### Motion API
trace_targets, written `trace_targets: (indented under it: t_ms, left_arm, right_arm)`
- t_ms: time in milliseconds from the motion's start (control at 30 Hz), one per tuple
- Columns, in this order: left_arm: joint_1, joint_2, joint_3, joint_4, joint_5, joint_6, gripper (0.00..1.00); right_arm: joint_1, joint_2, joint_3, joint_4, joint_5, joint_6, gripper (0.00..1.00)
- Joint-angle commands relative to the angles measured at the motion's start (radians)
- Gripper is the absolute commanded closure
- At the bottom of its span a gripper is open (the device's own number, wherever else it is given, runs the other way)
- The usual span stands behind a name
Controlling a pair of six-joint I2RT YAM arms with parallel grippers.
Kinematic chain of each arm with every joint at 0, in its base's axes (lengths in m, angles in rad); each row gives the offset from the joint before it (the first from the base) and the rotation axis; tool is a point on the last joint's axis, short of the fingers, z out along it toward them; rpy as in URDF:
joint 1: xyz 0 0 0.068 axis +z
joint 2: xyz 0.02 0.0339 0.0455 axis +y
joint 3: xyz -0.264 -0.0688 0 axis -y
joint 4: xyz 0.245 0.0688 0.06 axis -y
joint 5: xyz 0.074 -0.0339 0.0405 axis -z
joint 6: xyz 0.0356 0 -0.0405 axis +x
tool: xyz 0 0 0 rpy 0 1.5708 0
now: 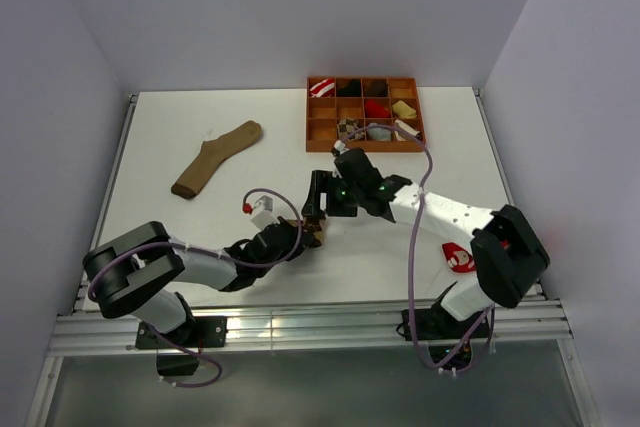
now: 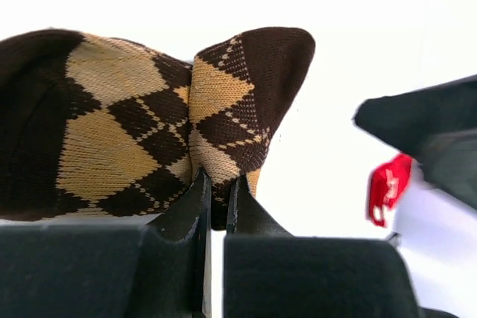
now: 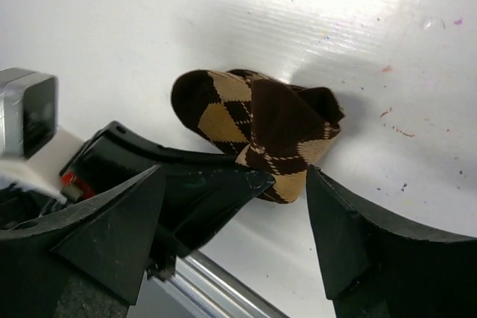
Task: Roll the socks
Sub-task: Roll the sock at the center of the board.
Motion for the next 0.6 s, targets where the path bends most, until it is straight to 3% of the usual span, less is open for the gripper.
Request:
trace_targets:
  t_ms: [0,233,567]
  left_arm:
    - [0.046,-0.004,-0.1,-0.052,0.076,-0.043,1.0]
    - [0.126,0.006,-0.15,0.033,0.167,-0.046,1.0]
    - [0.187,0.067,-0.166,0.091,0.25,-0.04,0.99]
  right_arm:
    - [-0.023,-0.059,-0.084,0.198,-0.054,0.024,0.17]
    - [-0.025,-0.038,-0.289,0.453,-0.131,0.082,0.19]
    - [-0.032,0.097,-0.412,0.809,-0.178,0.185,0.25]
